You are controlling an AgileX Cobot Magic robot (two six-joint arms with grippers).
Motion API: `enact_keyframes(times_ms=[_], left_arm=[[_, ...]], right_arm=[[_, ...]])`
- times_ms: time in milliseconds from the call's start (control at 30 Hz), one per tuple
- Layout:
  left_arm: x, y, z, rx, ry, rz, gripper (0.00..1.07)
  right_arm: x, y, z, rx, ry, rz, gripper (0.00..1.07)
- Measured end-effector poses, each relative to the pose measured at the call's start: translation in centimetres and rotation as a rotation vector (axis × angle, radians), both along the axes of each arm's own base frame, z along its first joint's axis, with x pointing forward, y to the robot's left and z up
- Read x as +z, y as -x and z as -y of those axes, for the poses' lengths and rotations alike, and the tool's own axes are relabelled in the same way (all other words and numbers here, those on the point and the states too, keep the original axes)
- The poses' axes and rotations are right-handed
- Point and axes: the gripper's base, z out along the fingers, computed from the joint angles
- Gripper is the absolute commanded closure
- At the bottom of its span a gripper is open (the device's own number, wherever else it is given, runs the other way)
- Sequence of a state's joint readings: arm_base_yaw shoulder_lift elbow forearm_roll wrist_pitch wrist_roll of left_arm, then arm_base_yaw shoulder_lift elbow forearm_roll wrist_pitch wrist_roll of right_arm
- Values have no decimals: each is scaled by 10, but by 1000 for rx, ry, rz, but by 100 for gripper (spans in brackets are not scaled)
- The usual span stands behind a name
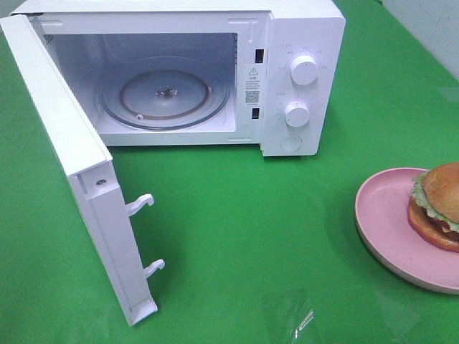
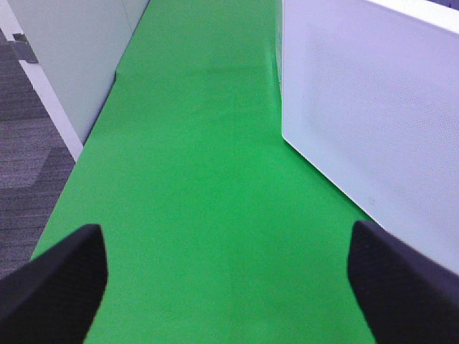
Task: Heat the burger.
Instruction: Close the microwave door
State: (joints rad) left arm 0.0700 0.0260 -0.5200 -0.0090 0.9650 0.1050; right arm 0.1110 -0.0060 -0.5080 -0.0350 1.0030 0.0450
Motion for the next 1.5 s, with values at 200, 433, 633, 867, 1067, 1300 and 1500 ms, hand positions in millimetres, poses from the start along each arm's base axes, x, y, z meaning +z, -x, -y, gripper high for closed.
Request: enact_keyframes(times_ms=[200,433,633,867,1067,1300,1500], left_arm=[[13,-22,-2,1,-3,60,79],[23,-59,-4,2,-9,95,107],[18,-85,-6,-1,-34,199,107],[-7,-110,-8,4,-34,286,107],[-26,-124,-10,8,-36,320,107],[-43,-150,-12,10,-37,291,107],[-57,-169,-11,-6,-13,249,107]], right_arm=[[0,0,0,0,0,0,32],[0,0,0,0,0,0,32],[0,0,0,0,0,0,32],[0,0,0,0,0,0,32],[0,0,0,0,0,0,32],[0,0,0,0,0,0,32],[0,0,0,0,0,0,32]])
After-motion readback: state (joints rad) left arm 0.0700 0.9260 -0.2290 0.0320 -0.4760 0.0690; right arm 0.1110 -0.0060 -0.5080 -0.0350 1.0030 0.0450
